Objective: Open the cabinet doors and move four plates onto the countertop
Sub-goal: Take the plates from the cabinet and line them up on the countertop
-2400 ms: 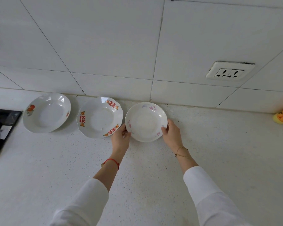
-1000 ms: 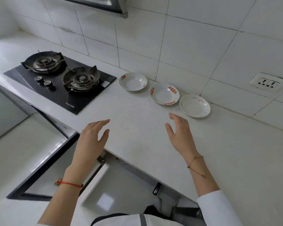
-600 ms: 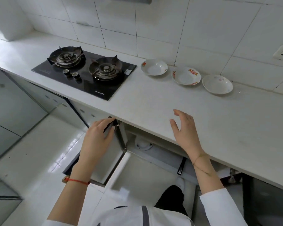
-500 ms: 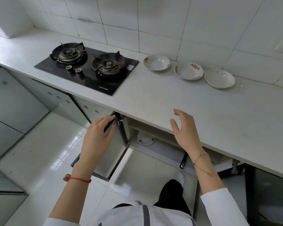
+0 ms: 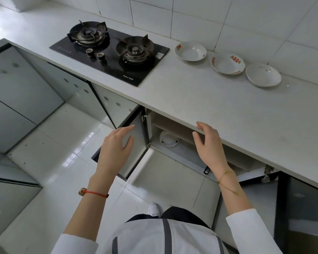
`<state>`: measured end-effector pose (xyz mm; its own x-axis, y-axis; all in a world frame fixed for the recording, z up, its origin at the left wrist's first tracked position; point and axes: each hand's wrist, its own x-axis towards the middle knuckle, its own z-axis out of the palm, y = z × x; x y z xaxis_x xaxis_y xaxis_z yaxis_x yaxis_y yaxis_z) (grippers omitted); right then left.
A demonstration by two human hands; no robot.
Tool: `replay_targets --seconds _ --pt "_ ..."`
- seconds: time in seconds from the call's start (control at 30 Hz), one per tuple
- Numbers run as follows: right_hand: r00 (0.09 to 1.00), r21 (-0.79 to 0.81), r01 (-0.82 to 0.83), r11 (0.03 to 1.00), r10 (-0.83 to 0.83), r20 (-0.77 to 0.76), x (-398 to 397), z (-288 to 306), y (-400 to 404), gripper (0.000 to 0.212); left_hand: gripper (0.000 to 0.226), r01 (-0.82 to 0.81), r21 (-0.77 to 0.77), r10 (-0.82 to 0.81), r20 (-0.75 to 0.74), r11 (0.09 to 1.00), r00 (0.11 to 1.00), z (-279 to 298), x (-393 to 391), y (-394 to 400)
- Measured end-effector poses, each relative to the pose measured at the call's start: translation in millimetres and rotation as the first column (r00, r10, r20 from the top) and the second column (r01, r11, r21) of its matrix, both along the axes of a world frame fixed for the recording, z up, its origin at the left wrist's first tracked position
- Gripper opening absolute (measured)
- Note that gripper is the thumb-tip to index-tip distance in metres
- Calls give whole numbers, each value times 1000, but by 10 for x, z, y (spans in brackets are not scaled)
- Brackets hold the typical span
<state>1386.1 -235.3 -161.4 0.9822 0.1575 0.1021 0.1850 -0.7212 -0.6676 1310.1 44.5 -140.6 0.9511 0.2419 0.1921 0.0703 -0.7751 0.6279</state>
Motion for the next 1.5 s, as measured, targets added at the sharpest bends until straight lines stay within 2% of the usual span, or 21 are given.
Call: replay_targets --seconds 0.43,0.67,0.9,1.07,1.33,1.5 --pt "978 -17 -91 996 86 -192 224 -434 -186 37 34 -57 -51 50 -122 997 991 -370 230 -334" --pt "950 -59 -136 989 113 -292 512 -1015 -119 35 33 -98 -98 72 -241 990 968 -1001 544 -338" --pt "943 -70 -119 990 91 -321 1017 -2253 86 34 33 -96 -82 70 -274 992 959 -2226 1180 -192" --pt "940 -94 -98 991 61 -335 1428 -3454 222 33 32 -65 -98 33 -302 993 953 -3371 1729 -81" --pt "932 -153 -169 974 108 -346 1929 -5363 294 36 31 12 -142 -64 -371 990 927 -5271 2447 3" --pt "937 -154 -140 978 80 -340 2219 -6293 242 34 34 24 -144 -71 -328 989 942 -6212 2741 -12"
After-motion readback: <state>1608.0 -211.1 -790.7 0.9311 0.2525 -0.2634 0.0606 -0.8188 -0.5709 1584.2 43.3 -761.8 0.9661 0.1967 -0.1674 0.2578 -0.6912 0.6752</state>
